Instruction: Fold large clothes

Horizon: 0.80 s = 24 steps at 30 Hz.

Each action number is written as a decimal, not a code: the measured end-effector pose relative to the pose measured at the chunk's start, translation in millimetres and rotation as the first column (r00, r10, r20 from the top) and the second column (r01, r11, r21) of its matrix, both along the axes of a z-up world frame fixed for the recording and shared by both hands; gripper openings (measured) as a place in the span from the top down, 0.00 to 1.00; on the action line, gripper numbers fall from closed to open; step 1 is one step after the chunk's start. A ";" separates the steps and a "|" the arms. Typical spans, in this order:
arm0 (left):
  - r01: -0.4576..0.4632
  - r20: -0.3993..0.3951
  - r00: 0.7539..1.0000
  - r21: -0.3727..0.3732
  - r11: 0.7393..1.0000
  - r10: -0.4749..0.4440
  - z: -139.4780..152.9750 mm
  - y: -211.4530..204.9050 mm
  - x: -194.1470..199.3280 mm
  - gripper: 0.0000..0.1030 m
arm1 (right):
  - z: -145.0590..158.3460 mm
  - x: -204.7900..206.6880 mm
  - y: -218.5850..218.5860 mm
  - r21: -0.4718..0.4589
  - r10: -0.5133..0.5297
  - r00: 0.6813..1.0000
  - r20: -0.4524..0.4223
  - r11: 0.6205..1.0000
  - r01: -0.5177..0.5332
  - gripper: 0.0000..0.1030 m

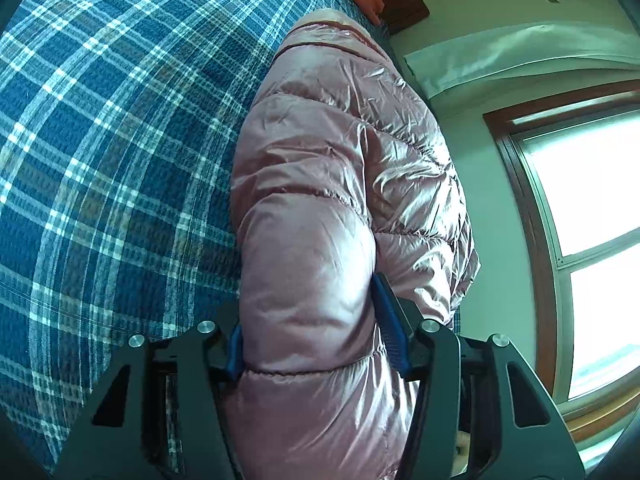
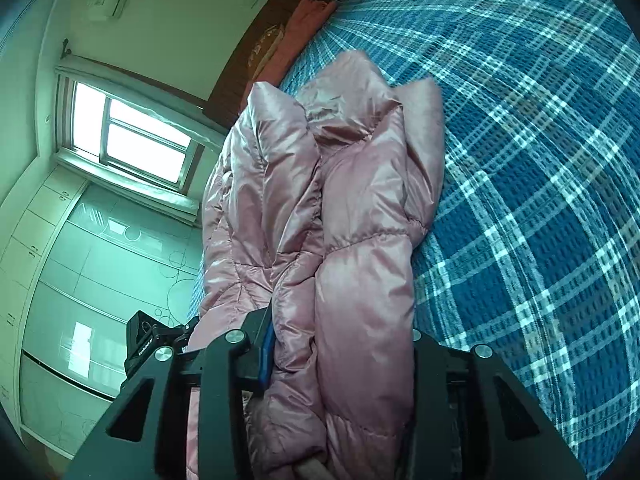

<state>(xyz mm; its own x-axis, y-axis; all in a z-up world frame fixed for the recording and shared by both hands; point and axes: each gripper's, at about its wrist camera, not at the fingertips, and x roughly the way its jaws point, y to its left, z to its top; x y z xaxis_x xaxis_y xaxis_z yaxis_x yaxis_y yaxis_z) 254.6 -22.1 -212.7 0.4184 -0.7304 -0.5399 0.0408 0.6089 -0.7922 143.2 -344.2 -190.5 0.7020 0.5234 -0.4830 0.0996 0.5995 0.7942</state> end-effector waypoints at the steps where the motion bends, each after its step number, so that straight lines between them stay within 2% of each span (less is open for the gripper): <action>1: -0.004 0.008 1.000 0.009 1.000 0.004 3.1 1.9 0.3 0.50 | 3.6 2.1 4.1 -0.004 0.005 1.000 0.011 1.000 -0.005 0.67; 6: -0.038 0.041 0.998 0.011 0.999 0.037 15.7 22.3 8.1 0.51 | 18.6 26.7 31.2 -0.001 0.050 0.997 0.056 0.999 -0.050 0.69; 12: -0.115 0.061 0.992 0.042 0.993 0.112 22.7 65.8 21.4 0.51 | 27.5 73.3 70.9 0.001 0.134 0.988 0.074 0.991 -0.134 0.70; 17: -0.168 0.069 0.984 0.067 0.983 0.164 23.0 97.5 34.1 0.51 | 16.9 110.0 105.5 0.047 0.178 0.982 0.059 0.982 -0.181 0.70; 24: -0.190 0.059 0.981 0.087 0.978 0.186 17.9 113.3 49.3 0.51 | 0.6 140.8 118.3 0.054 0.182 0.983 0.016 0.982 -0.183 0.70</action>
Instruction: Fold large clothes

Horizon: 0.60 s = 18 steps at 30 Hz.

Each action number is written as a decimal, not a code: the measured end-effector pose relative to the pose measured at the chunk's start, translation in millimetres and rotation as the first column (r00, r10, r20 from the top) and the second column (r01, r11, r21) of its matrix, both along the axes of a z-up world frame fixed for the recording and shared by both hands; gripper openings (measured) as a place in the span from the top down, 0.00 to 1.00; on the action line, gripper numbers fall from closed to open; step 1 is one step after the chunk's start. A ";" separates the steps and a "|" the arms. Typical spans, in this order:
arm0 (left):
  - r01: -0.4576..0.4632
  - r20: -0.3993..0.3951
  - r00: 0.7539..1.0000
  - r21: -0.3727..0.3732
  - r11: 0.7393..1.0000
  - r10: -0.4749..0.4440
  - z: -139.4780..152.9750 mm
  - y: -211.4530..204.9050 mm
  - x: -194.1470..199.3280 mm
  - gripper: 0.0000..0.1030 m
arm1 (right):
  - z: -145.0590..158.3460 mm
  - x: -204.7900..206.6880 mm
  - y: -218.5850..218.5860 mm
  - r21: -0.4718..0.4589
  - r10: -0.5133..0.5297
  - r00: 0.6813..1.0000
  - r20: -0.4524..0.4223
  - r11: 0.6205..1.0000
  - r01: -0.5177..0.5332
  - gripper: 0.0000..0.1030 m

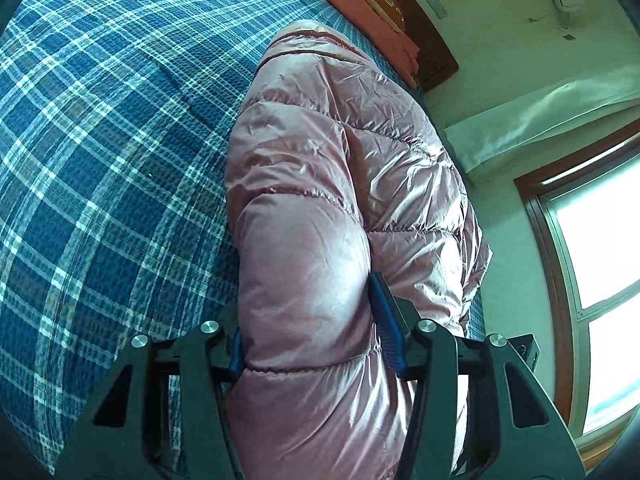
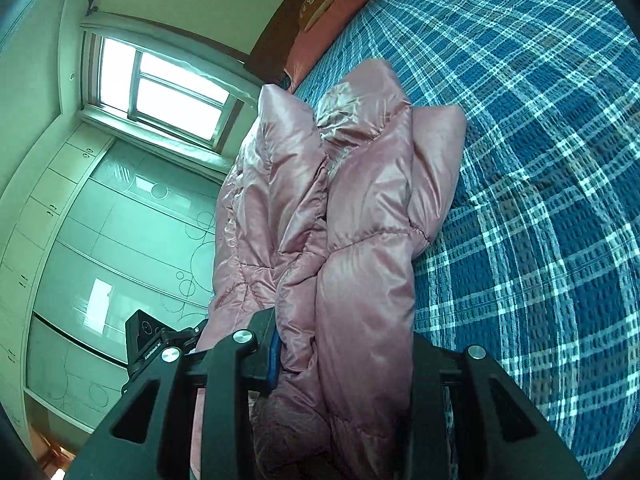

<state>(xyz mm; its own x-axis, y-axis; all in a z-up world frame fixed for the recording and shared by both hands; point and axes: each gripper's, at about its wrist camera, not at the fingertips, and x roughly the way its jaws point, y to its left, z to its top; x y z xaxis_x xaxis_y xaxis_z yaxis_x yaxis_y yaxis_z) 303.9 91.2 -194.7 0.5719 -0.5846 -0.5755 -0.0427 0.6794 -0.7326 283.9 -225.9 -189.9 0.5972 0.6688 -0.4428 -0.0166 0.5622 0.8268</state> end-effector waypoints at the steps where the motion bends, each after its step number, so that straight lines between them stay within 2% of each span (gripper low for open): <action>1: 0.000 -0.001 1.000 0.002 1.000 0.000 -1.5 3.1 -1.2 0.51 | -1.3 1.2 -0.7 0.002 0.001 1.000 -0.005 1.000 -0.001 0.70; 3: 0.002 0.002 1.000 0.011 1.000 -0.002 -1.1 1.0 -1.2 0.50 | -1.5 -1.7 -2.6 0.000 0.001 1.000 -0.012 1.000 -0.001 0.68; 6: 0.003 0.004 1.000 0.009 1.000 -0.003 -1.6 4.0 -4.8 0.48 | 1.5 -6.3 -10.7 -0.024 -0.006 1.000 -0.026 1.000 0.005 0.60; 10: -0.001 0.001 1.000 -0.017 1.000 0.001 -2.8 10.4 -15.1 0.39 | 0.3 -12.1 -18.3 -0.055 -0.012 0.999 -0.049 0.998 0.009 0.39; 13: 0.001 0.015 1.000 -0.022 1.000 -0.001 -0.6 16.2 -30.0 0.29 | 1.1 -24.5 -28.2 -0.036 -0.016 0.998 -0.053 0.999 0.014 0.35; 18: 0.019 0.029 0.999 -0.043 0.999 -0.018 -3.3 18.9 -62.4 0.23 | -1.2 -52.8 -42.4 0.005 -0.003 0.998 -0.067 1.000 0.003 0.31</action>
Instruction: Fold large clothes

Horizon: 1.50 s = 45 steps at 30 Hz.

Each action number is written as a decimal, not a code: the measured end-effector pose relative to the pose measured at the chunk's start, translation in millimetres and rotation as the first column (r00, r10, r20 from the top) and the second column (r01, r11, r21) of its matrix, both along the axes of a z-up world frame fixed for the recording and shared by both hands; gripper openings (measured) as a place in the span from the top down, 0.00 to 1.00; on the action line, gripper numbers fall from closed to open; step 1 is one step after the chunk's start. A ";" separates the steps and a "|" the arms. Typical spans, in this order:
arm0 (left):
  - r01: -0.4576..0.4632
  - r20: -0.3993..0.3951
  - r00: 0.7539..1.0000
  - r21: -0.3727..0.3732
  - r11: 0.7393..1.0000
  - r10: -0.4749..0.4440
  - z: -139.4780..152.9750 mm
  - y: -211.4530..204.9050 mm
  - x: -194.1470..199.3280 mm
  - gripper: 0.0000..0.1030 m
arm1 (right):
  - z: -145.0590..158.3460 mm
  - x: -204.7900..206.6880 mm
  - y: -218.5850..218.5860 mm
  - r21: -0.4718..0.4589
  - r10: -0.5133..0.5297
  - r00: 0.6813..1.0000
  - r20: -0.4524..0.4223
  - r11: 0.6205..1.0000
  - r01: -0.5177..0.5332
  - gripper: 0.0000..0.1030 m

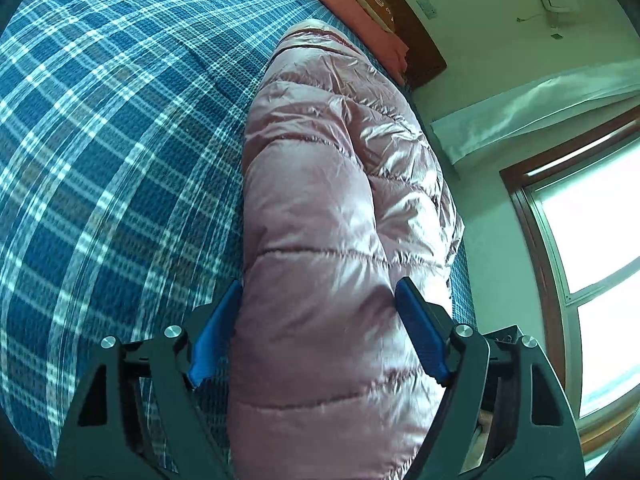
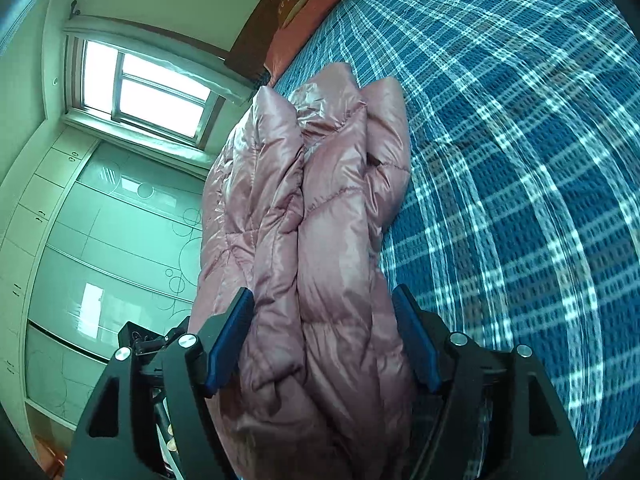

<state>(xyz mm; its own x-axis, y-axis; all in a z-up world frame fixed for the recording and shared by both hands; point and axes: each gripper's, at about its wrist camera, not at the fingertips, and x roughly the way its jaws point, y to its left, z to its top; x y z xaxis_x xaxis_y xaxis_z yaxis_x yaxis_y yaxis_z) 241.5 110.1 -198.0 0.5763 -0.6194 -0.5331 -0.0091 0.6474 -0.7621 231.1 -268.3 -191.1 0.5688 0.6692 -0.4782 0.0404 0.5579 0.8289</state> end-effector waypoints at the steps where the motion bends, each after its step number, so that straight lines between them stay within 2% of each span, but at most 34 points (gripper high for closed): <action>1: 0.002 -0.002 1.000 -0.007 1.000 -0.002 -0.2 -1.3 -5.1 0.23 | -1.4 -5.9 -1.1 0.011 0.003 1.000 -0.002 1.000 -0.003 0.31; 5: 0.005 -0.018 1.000 -0.031 0.999 -0.005 -5.5 -4.1 -19.5 0.23 | -9.1 -24.6 0.7 0.035 0.021 1.000 -0.002 0.999 -0.021 0.30; 6: 0.005 -0.022 1.000 -0.030 1.000 -0.006 -6.1 -5.6 -21.5 0.25 | -9.1 -27.4 2.6 0.031 0.027 1.000 0.004 0.999 -0.027 0.30; 7: 0.000 -0.023 1.000 -0.020 1.000 -0.001 -5.9 -6.5 -23.7 0.31 | -8.1 -29.4 5.1 0.019 0.027 1.000 0.008 0.999 -0.027 0.31; 8: -0.002 -0.024 1.000 -0.008 1.000 0.002 -4.7 -7.5 -25.6 0.34 | -6.4 -31.5 7.9 0.010 0.031 0.999 0.007 0.999 -0.031 0.35; 9: 0.001 -0.024 1.000 0.000 1.000 -0.001 -3.0 -8.5 -27.3 0.38 | -5.5 -32.8 11.0 0.022 0.042 0.999 0.003 0.999 -0.042 0.50; 10: 0.002 -0.023 1.000 0.006 1.000 -0.002 -1.3 -8.9 -29.3 0.43 | -4.3 -35.1 12.9 0.038 0.045 0.999 0.004 0.998 -0.046 0.60; 13: 0.006 -0.020 1.000 0.010 1.000 -0.006 1.6 -7.8 -36.6 0.51 | 0.8 -43.9 18.8 0.043 0.049 0.999 0.017 0.998 -0.050 0.69; 16: 0.005 -0.023 1.000 0.000 1.000 -0.005 -3.4 -5.4 -45.5 0.53 | -1.9 -52.7 19.3 0.055 0.050 0.999 0.021 0.997 -0.051 0.71; 21: -0.036 -0.017 0.999 -0.032 0.999 0.035 -14.3 -1.9 -52.7 0.53 | -24.5 -53.5 13.6 0.096 0.007 1.000 0.007 0.995 -0.008 0.71; 27: -0.084 -0.003 0.996 -0.031 0.996 0.084 -16.8 -3.3 -61.2 0.52 | -35.6 -64.0 9.8 0.113 -0.026 0.999 0.019 0.993 0.024 0.71; 32: -0.136 -0.028 0.990 -0.056 0.989 0.135 -17.6 -2.1 -71.1 0.45 | -31.0 -82.3 9.6 0.101 -0.060 0.998 0.023 0.993 0.057 0.61; 39: -0.191 -0.043 0.981 -0.003 0.982 0.190 -13.7 -2.8 -94.1 0.35 | -23.5 -112.3 5.4 0.071 -0.115 0.993 0.014 0.991 0.114 0.48; 45: -0.209 -0.044 0.977 0.030 0.977 0.210 -9.0 -2.7 -116.0 0.33 | -21.3 -144.0 -2.3 0.073 -0.153 0.988 -0.003 0.986 0.152 0.48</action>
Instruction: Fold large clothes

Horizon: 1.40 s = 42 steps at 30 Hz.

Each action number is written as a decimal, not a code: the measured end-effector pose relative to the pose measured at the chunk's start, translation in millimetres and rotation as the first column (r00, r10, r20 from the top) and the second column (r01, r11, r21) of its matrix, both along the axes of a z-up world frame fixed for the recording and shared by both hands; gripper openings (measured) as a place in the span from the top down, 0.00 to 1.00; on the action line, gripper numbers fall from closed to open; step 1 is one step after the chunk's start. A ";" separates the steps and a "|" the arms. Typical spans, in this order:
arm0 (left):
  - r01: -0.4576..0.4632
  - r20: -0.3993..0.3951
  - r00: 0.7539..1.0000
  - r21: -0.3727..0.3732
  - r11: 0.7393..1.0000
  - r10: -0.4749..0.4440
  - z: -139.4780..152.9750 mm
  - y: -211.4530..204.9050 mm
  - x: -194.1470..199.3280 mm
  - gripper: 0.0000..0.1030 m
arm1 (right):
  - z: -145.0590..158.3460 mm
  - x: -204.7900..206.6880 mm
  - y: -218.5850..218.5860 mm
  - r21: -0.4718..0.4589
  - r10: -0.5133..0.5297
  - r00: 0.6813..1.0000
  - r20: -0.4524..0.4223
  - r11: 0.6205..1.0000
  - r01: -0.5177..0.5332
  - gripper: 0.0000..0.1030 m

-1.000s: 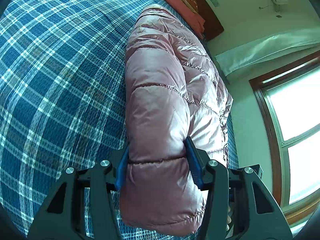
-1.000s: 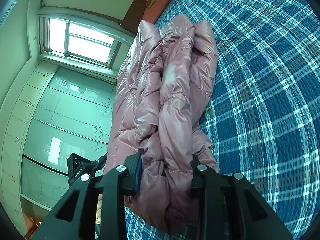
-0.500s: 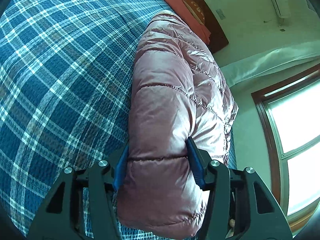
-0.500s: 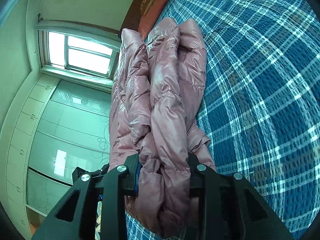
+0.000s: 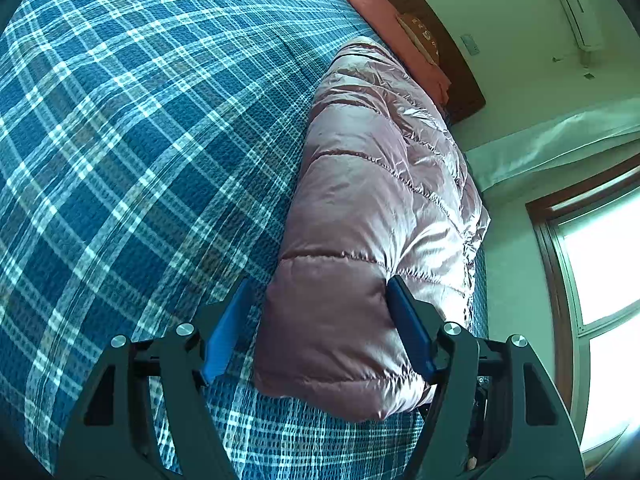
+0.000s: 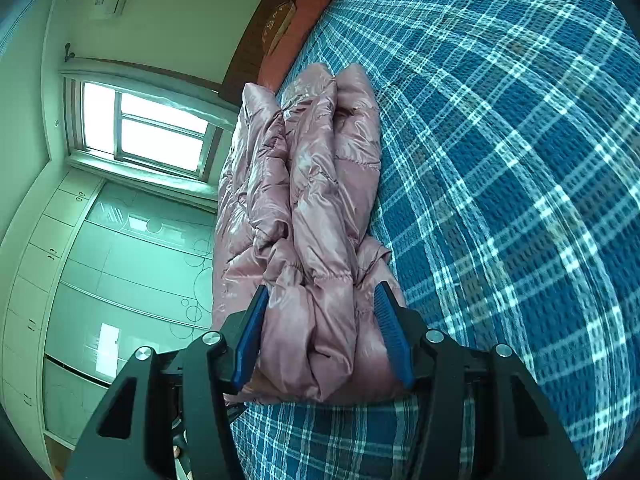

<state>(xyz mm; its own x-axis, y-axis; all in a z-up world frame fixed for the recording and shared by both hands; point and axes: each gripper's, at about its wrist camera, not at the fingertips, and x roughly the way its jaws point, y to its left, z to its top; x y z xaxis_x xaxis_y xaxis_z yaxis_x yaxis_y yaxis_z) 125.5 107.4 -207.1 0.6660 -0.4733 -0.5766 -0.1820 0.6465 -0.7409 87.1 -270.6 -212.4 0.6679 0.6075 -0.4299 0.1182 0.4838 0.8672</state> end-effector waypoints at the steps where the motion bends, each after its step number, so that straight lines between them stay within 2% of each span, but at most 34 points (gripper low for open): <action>1: -0.003 -0.004 1.000 0.007 1.000 0.003 1.0 -0.3 -2.5 0.32 | 1.1 -5.2 -0.2 -0.001 -0.005 1.000 -0.001 1.000 0.005 0.48; 6: -0.009 -0.004 1.000 0.103 0.995 0.010 10.9 -6.3 -17.7 0.32 | 12.6 -33.3 2.5 -0.062 -0.026 1.000 -0.010 0.998 0.025 0.48; 10: -0.016 0.010 1.000 0.240 0.971 0.014 24.2 -14.1 -32.8 0.32 | 27.6 -56.2 10.0 -0.156 -0.034 0.999 -0.013 0.987 0.032 0.48; 14: -0.026 0.020 1.000 0.391 0.920 0.020 37.4 -24.8 -47.9 0.28 | 45.7 -76.3 25.9 -0.289 -0.033 0.999 -0.018 0.957 0.026 0.47; 16: -0.034 0.039 0.999 0.444 0.896 0.019 44.2 -28.7 -56.7 0.24 | 53.8 -85.9 32.2 -0.349 -0.040 0.999 -0.015 0.937 0.032 0.40; 18: -0.048 0.061 0.998 0.512 0.858 0.020 51.9 -33.8 -64.4 0.21 | 63.3 -94.6 40.4 -0.413 -0.045 0.999 -0.008 0.910 0.037 0.39; 22: -0.081 0.110 0.994 0.620 0.781 0.015 65.3 -43.0 -78.5 0.12 | 83.7 -110.9 57.4 -0.559 -0.060 0.998 0.012 0.827 0.056 0.37; 25: -0.119 0.143 0.989 0.661 0.741 0.032 75.5 -46.9 -88.3 0.10 | 100.2 -119.7 71.2 -0.640 -0.071 0.997 0.044 0.764 0.083 0.32; 29: -0.149 0.175 0.984 0.689 0.709 0.037 88.9 -49.8 -98.0 0.08 | 122.3 -131.6 88.4 -0.723 -0.066 0.993 0.095 0.681 0.114 0.30; 36: -0.195 0.229 0.973 0.727 0.659 0.036 106.4 -55.5 -115.0 0.06 | 147.3 -129.2 113.7 -0.765 -0.041 0.983 0.177 0.622 0.164 0.28; 42: -0.191 0.233 0.972 0.722 0.665 0.027 109.9 -56.8 -121.0 0.06 | 155.4 -134.2 126.0 -0.779 -0.014 0.980 0.199 0.604 0.166 0.28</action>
<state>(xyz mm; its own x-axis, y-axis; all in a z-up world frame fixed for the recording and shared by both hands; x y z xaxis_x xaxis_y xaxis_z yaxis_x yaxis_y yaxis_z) 4.5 50.6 -97.1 0.8162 0.1332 -0.5622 -0.2001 0.9780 -0.0589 -47.1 -144.7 -57.0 0.8027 0.0153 -0.5962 0.1015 0.9816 0.1619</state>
